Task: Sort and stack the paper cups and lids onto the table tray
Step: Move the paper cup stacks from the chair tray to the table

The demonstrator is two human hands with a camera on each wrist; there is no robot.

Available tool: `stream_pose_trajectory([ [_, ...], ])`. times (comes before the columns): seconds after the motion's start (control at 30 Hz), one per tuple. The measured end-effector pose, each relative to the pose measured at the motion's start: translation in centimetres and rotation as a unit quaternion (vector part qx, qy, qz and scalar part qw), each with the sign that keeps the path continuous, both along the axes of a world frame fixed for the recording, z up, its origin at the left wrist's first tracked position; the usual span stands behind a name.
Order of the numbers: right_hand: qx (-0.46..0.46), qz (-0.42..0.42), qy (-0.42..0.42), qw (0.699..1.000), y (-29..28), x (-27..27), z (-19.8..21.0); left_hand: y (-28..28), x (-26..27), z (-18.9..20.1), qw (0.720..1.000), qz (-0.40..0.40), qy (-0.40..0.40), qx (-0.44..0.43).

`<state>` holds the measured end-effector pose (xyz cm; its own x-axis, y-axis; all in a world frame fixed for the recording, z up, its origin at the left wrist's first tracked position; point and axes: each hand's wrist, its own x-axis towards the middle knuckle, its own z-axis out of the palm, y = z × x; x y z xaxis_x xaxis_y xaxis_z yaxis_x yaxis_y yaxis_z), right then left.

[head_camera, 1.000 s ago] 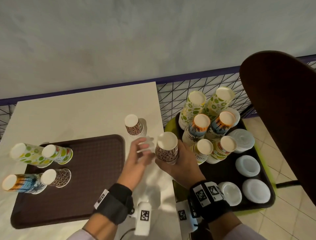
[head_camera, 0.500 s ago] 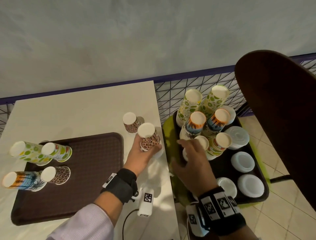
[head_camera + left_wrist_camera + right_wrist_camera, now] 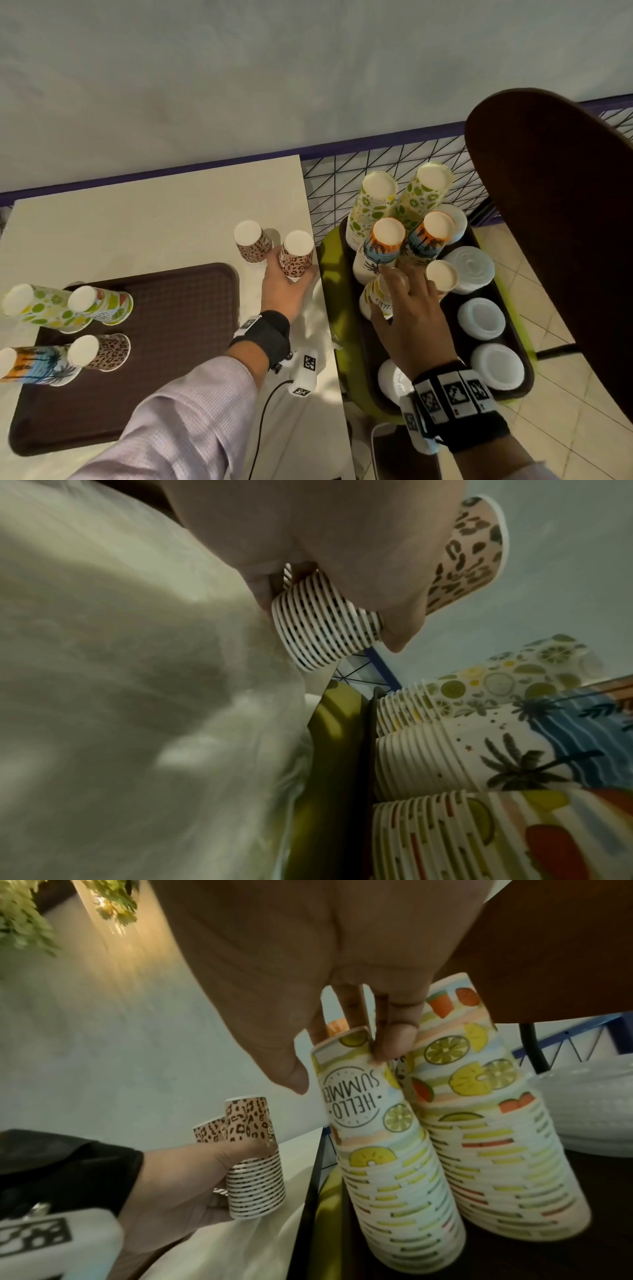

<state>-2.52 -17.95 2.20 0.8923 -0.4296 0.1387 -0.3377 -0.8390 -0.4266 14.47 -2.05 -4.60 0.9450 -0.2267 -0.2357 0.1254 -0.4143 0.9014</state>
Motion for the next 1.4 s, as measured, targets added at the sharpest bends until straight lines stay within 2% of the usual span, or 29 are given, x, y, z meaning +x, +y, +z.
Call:
stream_pose_trajectory([
  [0.43,0.024,0.021,-0.016,0.999,-0.6,-0.4,-0.8,-0.6,-0.5,-0.8,0.997,0.06,-0.023,0.045],
  [0.57,0.034,0.032,-0.012,0.999,-0.5,-0.8,-0.7,0.2,-1.3,-0.5,0.996,0.075,0.013,0.044],
  [0.7,0.054,0.029,-0.002,0.998,-0.7,-1.6,-0.8,1.4,-4.9,0.8,0.993,0.091,0.053,0.051],
  [0.77,0.063,0.022,0.008,0.998,-0.8,-2.0,-1.0,1.3,-7.2,1.8,0.996,0.028,0.071,0.038],
  [0.87,0.073,0.02,0.006,0.997,-0.6,-2.9,-1.2,-0.5,-9.1,2.4,0.987,-0.133,0.074,0.05],
  [0.97,0.09,0.005,0.007,0.996,-0.3,-3.7,-1.3,-3.3,-9.3,2.2,0.953,-0.271,-0.012,0.135],
  [1.03,0.09,-0.005,0.006,0.996,-0.4,-4.2,-1.5,-5.0,-9.2,2.1,0.933,-0.319,-0.021,0.163],
  [1.17,0.079,-0.014,-0.008,0.997,-0.6,-4.5,-1.8,-6.8,-8.8,1.9,0.916,-0.357,-0.011,0.181],
  [1.4,0.099,-0.01,-0.031,0.995,-0.2,-4.7,-1.2,-6.3,-9.7,1.4,0.935,-0.321,-0.007,0.152],
])
